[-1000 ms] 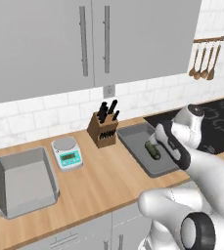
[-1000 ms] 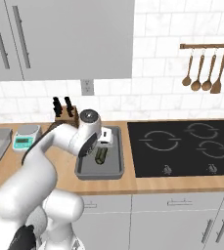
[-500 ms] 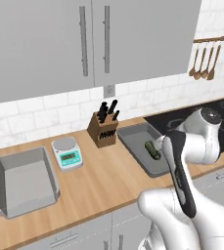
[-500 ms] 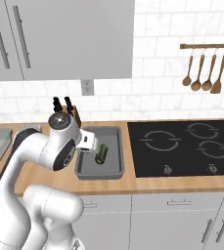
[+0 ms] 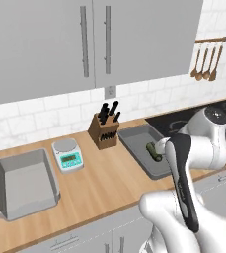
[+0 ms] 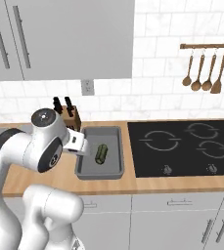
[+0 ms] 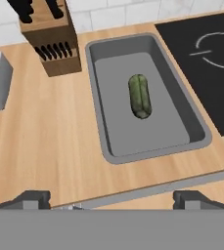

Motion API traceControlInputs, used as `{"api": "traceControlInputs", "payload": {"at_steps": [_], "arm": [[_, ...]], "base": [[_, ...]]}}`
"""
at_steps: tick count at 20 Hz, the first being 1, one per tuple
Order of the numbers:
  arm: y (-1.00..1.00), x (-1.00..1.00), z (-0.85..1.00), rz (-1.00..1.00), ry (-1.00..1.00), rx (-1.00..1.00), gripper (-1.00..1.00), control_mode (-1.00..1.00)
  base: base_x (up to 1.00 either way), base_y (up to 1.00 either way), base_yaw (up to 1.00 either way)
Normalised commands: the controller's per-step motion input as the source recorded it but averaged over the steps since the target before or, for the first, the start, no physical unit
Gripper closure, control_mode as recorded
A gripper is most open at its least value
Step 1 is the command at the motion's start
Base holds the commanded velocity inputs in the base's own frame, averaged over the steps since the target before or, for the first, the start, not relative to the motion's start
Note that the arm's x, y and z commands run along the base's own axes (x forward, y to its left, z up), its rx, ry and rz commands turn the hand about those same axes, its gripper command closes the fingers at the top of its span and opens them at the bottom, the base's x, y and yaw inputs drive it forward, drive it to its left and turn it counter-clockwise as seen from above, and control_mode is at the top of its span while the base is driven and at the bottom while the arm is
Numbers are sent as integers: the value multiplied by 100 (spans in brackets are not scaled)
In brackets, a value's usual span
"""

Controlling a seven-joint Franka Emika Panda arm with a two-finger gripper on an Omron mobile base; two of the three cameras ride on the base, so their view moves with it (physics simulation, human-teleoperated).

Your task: Place one cucumber and one steak in each tupperware on the nearby counter, to pack two identical lunches.

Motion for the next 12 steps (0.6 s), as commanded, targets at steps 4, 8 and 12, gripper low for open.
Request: {"api": "traceControlInputs", "payload": {"at_steps": [4, 8, 12], "arm": [[1, -15, 0, 0, 0, 0, -100, -100], [1, -12, -1, 2, 0, -1, -100, 100], [0, 0, 0, 0, 0, 0, -100, 100]], "base": [[0, 0, 0], [-71, 2, 17], [-99, 2, 45]]}}
